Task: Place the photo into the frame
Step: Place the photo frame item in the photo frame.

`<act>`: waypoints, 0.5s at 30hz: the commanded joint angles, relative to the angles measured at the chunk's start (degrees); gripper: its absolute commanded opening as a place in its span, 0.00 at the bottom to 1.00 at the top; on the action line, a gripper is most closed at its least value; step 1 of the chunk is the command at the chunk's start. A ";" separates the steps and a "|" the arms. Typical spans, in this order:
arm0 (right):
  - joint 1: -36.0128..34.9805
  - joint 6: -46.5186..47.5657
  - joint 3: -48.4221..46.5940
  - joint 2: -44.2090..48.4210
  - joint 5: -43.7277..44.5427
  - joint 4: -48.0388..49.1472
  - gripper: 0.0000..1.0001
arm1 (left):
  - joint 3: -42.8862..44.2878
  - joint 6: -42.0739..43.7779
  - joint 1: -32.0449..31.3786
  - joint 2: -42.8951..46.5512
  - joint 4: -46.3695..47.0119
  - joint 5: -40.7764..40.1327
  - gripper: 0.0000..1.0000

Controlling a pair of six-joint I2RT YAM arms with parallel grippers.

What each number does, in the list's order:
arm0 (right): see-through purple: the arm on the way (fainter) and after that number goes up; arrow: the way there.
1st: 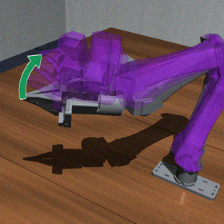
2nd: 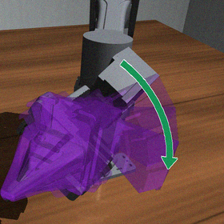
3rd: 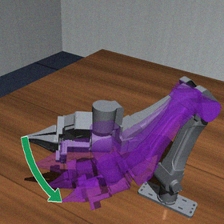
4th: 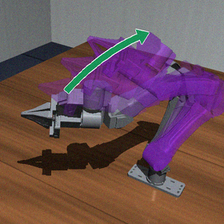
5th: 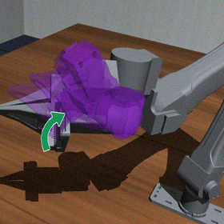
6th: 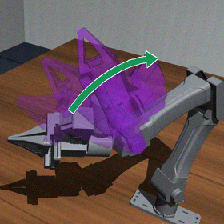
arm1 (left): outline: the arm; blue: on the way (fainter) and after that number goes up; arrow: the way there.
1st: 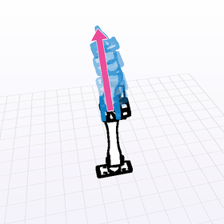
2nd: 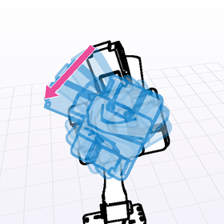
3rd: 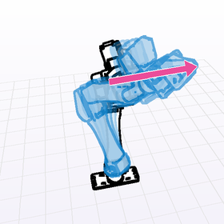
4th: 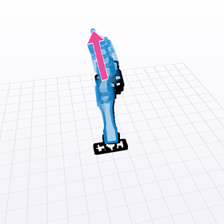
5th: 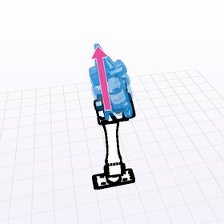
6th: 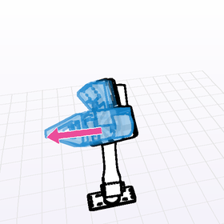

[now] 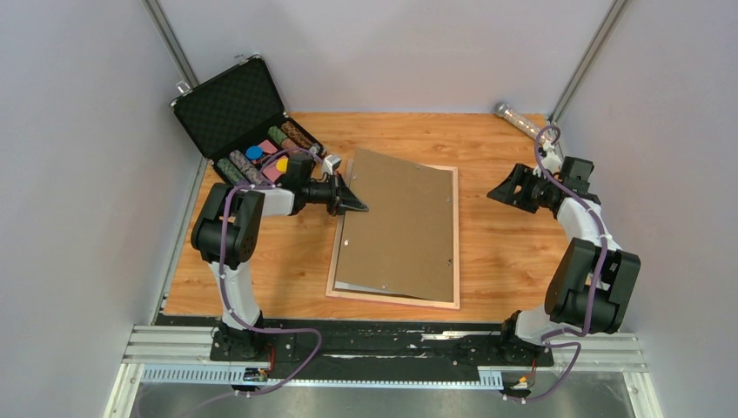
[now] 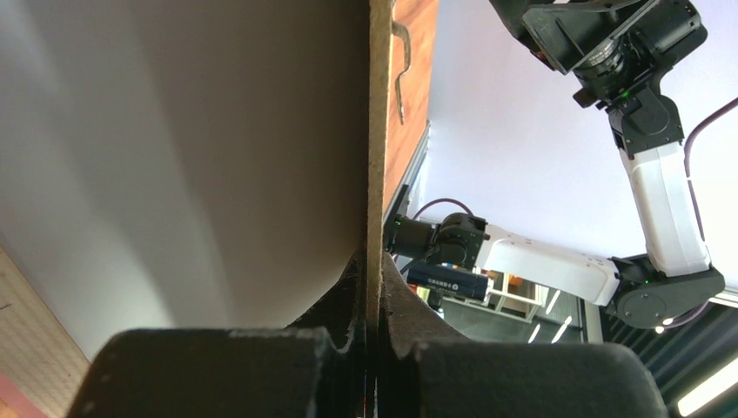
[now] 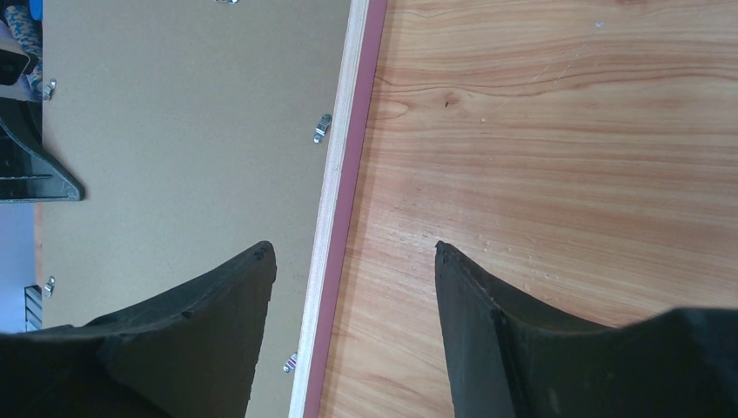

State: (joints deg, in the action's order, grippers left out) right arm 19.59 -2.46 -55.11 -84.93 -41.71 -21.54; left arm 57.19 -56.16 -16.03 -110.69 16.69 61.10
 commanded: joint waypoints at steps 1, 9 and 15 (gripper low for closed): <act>0.53 0.14 0.05 0.30 -1.70 2.44 0.66 | 2.47 3.19 -0.40 2.11 -2.67 2.00 0.00; 0.58 0.16 0.03 0.40 -1.74 2.42 0.66 | 3.59 4.62 -0.40 1.00 -5.24 1.28 0.22; 0.62 0.12 0.01 0.20 -1.79 2.42 0.66 | 4.08 5.44 -0.40 0.63 -6.38 1.03 0.28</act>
State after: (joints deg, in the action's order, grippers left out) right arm 19.81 -2.46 -55.11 -84.93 -42.13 -21.54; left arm 58.74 -52.49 -16.03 -110.69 10.90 60.88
